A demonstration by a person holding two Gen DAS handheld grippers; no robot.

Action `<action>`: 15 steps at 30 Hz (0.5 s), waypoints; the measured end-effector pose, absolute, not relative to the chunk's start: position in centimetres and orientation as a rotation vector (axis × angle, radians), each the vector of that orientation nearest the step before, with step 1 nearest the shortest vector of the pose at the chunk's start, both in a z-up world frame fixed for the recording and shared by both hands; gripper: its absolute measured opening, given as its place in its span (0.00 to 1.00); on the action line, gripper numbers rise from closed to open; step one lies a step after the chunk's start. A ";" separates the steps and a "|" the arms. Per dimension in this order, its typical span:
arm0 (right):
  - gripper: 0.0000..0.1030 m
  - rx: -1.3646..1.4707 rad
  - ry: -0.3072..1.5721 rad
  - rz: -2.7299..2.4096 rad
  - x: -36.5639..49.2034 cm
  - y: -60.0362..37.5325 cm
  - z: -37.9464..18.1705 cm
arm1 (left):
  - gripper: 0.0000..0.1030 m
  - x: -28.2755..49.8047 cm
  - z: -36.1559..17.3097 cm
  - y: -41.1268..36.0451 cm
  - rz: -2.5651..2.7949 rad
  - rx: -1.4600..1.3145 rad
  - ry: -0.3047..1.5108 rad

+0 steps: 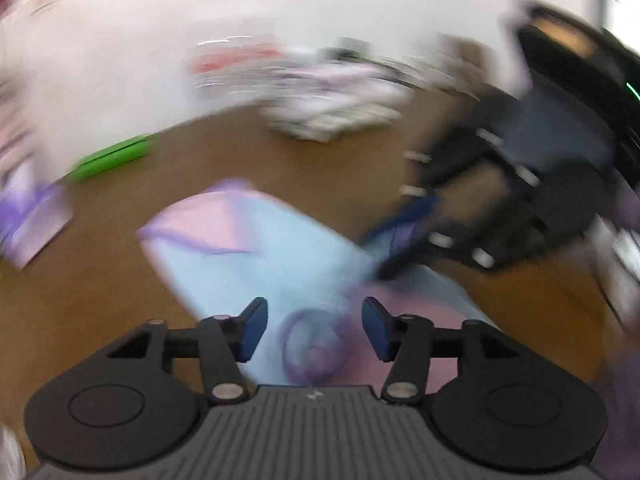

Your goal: Fold clothes

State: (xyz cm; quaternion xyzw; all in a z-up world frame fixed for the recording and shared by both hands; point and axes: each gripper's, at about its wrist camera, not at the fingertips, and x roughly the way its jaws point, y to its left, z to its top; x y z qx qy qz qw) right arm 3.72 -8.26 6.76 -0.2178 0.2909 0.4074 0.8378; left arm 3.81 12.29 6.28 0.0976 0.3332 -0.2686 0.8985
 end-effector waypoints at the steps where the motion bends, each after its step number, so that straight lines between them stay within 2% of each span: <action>1: 0.20 -0.423 0.599 0.813 3.7 -9.5 6.9 | 0.55 3.9 6.2 13.6 -0.503 0.131 0.677; 2: 0.22 -0.363 0.588 0.783 3.4 -10.9 7.2 | 0.60 2.6 6.2 15.1 -0.497 0.033 0.667; 4: 0.34 -0.184 0.594 0.784 1.9 -14.1 7.4 | 0.68 0.0 6.2 18.2 -0.483 -0.161 0.643; 7: 0.32 0.045 0.693 0.823 -0.9 -15.9 5.4 | 0.67 -3.9 5.0 17.8 -0.501 -0.255 0.630; 9: 0.31 0.078 0.733 0.827 -2.9 -14.9 3.3 | 0.61 -5.7 3.7 15.4 -0.495 -0.213 0.656; 11: 0.30 0.081 0.742 0.785 -3.5 -13.8 1.9 | 0.39 -6.3 2.6 14.2 -0.477 -0.172 0.696; 12: 0.13 0.086 0.747 0.764 -3.7 -13.5 1.4 | 0.33 -6.4 2.2 14.0 -0.468 -0.161 0.716; 13: 0.01 0.105 0.761 0.756 -3.8 -13.4 1.0 | 0.21 -6.0 1.7 14.0 -0.469 -0.186 0.752; 15: 0.00 0.107 0.786 0.746 -4.5 -13.2 0.6 | 0.17 -5.9 1.2 14.6 -0.478 -0.269 0.794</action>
